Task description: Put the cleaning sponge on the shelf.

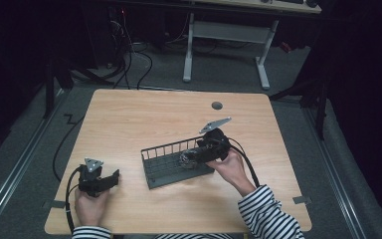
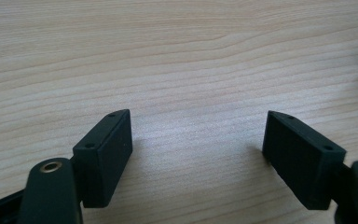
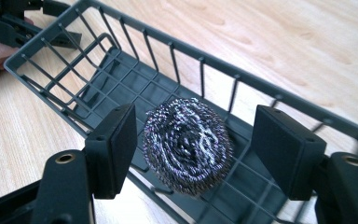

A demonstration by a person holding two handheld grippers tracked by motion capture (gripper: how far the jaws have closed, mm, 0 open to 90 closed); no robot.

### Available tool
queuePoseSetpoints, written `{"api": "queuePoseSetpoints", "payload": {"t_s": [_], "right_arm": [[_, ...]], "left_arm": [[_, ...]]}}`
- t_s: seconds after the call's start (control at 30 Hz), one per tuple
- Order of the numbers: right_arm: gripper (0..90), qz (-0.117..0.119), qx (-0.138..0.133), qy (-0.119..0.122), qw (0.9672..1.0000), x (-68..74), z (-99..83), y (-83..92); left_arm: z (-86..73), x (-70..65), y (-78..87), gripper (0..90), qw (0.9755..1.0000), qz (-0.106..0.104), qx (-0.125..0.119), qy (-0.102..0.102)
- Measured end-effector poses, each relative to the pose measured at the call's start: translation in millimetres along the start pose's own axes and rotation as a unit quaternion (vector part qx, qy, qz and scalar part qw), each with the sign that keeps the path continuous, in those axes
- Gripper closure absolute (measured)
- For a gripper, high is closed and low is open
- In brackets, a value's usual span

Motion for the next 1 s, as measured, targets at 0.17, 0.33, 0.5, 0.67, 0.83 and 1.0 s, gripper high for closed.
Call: {"api": "queuePoseSetpoints", "payload": {"t_s": [0.17, 0.33, 0.5, 0.67, 0.83, 1.0], "right_arm": [[32.0, -0.009, -0.018, -0.005, 0.9998, -7.0, -4.7, 15.8], [32.5, -0.019, -0.032, -0.017, 0.9992, -15.7, -12.3, 31.6], [33.1, -0.030, -0.049, -0.029, 0.9979, -24.0, -22.2, 50.0], [33.4, -0.040, -0.057, -0.033, 0.9970, -28.2, -29.6, 62.7], [34.1, -0.043, -0.074, -0.050, 0.9951, -35.1, -42.4, 75.0], [34.2, -0.057, -0.085, -0.055, 0.9933, -40.6, -50.4, 87.4]], "left_arm": [[0.0, -0.1, -0.1, 24.4, 1.0000, 0.001, 0.000, 0.000], [0.0, -0.1, 0.0, 24.6, 1.0000, 0.001, 0.001, -0.001], [0.0, -0.1, 0.0, 25.0, 1.0000, 0.001, 0.001, -0.001], [0.0, -0.1, 0.0, 25.0, 1.0000, 0.001, 0.000, -0.001], [0.0, -0.2, 0.0, 25.1, 1.0000, 0.002, 0.001, -0.002], [0.0, -0.3, -0.1, 25.0, 1.0000, 0.003, 0.000, -0.002]]}}
Point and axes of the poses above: each handheld gripper's, and its own axes: y roughly backward along the jaws, z roughly out of its top, x roughly to its left, the point moved 7 cm from there along -y, roughly forward along the jaws, and after that the axes turned 8 degrees about x, right-handed, at the moved point
